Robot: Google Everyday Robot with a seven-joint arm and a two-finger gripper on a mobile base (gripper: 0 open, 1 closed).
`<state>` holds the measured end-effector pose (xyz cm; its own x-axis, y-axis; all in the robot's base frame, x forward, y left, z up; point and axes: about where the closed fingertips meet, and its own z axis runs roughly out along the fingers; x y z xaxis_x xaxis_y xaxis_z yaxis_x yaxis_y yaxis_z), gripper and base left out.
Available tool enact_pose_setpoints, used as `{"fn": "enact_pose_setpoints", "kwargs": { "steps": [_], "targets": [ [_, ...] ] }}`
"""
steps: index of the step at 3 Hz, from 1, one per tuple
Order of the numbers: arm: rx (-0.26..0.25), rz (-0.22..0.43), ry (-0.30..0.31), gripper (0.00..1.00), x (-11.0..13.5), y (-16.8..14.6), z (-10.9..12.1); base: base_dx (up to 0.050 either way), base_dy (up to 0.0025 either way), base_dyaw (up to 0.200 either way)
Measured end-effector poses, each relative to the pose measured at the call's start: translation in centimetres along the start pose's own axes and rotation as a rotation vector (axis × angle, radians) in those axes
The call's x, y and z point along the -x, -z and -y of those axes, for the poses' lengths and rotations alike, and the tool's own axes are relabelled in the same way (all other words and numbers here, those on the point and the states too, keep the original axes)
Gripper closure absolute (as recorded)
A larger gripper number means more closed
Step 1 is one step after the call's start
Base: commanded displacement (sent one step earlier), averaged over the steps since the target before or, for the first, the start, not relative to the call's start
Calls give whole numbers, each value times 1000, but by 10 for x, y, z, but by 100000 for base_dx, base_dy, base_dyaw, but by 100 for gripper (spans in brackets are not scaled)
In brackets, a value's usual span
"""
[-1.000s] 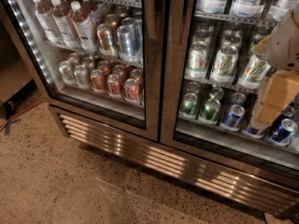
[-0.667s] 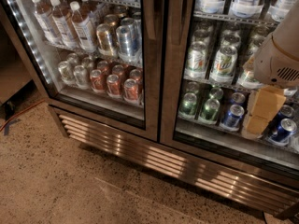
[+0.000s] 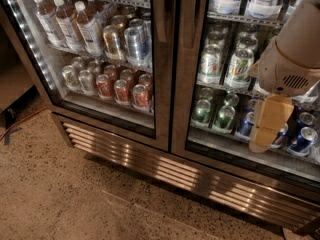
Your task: Open right fridge door
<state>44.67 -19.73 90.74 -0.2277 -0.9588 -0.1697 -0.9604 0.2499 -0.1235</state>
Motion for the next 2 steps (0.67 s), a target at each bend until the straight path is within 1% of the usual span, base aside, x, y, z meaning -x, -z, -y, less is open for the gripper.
{"fn": "enact_pose_setpoints", "kwargs": {
  "steps": [1,2],
  "targets": [
    [-1,-27,94,0,32,-5,-18,0,0,0],
    [-1,-27,94,0,32,-5,-18,0,0,0]
  ]
}}
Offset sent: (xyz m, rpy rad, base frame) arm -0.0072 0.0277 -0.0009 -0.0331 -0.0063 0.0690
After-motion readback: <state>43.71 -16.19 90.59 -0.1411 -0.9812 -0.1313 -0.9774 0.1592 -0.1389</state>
